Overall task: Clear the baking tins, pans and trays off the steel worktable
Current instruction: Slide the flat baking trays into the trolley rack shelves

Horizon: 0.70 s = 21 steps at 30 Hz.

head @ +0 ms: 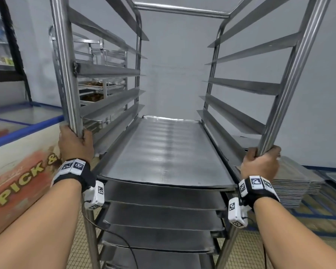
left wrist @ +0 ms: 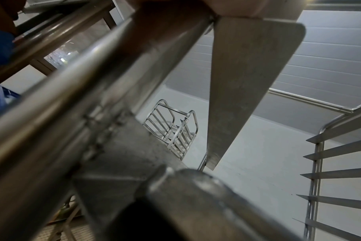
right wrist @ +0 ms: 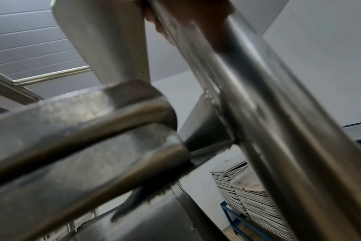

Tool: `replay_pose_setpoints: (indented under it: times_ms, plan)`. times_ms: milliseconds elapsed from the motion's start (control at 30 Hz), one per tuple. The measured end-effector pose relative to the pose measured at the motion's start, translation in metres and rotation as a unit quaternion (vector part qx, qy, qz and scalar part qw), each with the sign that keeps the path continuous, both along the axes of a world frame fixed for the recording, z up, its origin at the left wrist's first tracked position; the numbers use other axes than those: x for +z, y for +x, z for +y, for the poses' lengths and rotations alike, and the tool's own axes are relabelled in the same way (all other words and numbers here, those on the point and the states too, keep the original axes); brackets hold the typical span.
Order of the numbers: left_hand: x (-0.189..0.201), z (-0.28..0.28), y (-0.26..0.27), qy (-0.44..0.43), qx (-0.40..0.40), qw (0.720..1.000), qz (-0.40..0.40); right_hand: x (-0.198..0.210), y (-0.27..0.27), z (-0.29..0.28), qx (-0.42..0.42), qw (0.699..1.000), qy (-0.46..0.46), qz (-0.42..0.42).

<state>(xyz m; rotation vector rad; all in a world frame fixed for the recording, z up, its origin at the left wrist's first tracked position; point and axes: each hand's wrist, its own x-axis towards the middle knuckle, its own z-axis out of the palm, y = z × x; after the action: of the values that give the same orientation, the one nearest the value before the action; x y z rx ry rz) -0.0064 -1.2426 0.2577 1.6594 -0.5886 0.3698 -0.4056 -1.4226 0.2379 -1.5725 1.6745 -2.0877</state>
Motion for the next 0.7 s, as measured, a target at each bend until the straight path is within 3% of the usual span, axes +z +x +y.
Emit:
replay_pose_setpoints:
  times_ms: [700]
  plan:
    - [-0.003,-0.217,-0.022,0.019,0.014,1.000,0.018,0.002,-0.016,-0.221,-0.001,0.999,0.027,-0.030]
